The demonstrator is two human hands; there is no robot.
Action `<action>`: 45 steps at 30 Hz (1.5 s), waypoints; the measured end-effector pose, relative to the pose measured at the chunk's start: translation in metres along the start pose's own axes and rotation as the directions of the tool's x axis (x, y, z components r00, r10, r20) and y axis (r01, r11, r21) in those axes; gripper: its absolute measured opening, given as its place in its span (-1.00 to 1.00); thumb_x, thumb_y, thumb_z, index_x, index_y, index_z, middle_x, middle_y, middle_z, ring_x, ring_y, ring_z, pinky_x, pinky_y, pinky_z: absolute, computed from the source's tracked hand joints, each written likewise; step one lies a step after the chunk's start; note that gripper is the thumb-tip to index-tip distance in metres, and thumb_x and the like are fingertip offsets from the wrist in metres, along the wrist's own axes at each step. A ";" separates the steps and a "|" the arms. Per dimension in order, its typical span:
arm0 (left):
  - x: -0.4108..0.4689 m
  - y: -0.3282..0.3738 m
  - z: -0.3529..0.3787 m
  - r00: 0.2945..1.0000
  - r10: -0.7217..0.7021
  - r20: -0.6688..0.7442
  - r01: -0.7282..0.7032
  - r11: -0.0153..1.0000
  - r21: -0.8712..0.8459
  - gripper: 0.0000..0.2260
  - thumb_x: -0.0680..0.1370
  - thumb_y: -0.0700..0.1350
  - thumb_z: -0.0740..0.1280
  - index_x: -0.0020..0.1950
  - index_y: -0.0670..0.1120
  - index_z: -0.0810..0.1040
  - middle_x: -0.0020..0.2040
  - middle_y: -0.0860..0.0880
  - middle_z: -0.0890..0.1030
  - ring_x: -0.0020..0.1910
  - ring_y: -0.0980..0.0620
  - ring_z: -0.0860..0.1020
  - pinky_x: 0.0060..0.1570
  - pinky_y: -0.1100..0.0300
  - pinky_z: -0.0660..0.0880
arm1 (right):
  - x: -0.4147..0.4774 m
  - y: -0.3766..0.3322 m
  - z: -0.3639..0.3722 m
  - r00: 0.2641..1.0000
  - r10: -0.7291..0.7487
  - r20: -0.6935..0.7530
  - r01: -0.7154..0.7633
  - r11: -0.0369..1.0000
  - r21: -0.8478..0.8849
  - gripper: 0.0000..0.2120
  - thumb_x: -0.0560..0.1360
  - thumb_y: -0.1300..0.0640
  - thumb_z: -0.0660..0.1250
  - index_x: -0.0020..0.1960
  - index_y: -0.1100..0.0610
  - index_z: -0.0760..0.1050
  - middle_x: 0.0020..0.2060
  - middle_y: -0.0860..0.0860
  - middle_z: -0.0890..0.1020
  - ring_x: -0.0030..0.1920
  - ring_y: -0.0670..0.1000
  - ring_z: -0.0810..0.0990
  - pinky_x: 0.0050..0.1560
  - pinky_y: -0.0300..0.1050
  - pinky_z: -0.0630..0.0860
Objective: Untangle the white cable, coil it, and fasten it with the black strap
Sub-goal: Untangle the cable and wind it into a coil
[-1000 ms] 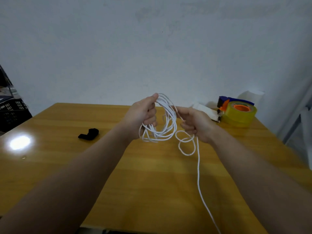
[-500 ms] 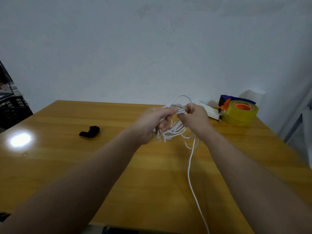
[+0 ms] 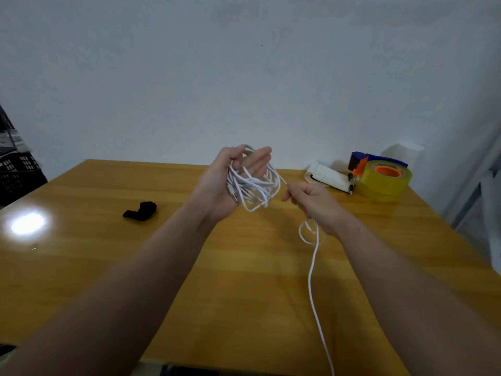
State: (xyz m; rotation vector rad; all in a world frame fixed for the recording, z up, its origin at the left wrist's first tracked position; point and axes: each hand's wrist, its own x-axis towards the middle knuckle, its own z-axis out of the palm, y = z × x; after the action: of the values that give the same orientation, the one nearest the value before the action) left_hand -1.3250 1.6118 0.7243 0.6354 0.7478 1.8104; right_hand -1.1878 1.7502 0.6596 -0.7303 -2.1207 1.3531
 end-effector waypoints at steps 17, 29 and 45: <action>0.032 0.030 -0.046 0.898 0.309 -0.313 -0.131 0.868 0.479 -0.79 0.59 -0.03 0.26 -0.11 -0.10 0.61 -0.49 -0.01 0.49 -0.52 0.09 0.45 -0.47 0.28 0.32 | -0.030 0.018 0.009 0.969 -0.056 0.242 0.227 0.595 -0.771 -0.71 0.60 0.17 0.12 0.28 -0.03 0.43 0.03 -0.02 0.56 0.02 0.07 0.55 -0.08 -0.09 0.42; 0.030 -0.015 -0.047 0.950 0.226 -0.216 0.040 0.596 0.802 -0.79 0.48 0.10 0.36 -0.29 0.07 0.67 -0.09 -0.08 0.65 -0.02 -0.09 0.57 0.02 0.04 0.48 | -0.009 -0.047 0.007 0.806 -0.560 0.192 0.561 0.622 -0.545 -0.75 0.55 -0.03 0.18 0.06 -0.04 0.61 -0.29 -0.24 0.49 -0.24 -0.19 0.45 -0.28 -0.18 0.38; 0.001 -0.031 0.004 0.984 -0.174 -0.049 0.154 0.666 0.730 -0.38 0.52 0.35 0.08 -0.42 -0.18 0.22 -0.57 0.06 0.19 -0.56 0.08 0.13 -0.46 0.19 0.13 | 0.009 -0.063 -0.022 0.904 -0.426 -0.026 0.221 0.519 -0.826 -0.55 0.43 -0.22 0.31 -0.39 0.08 0.28 -0.48 -0.02 0.40 -0.34 0.04 0.38 -0.42 -0.17 0.12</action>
State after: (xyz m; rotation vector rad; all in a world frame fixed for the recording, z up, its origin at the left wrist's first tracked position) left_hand -1.3034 1.6221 0.7036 1.0655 1.4979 1.2788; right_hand -1.1900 1.7477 0.7266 -0.6957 -2.4722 -0.0049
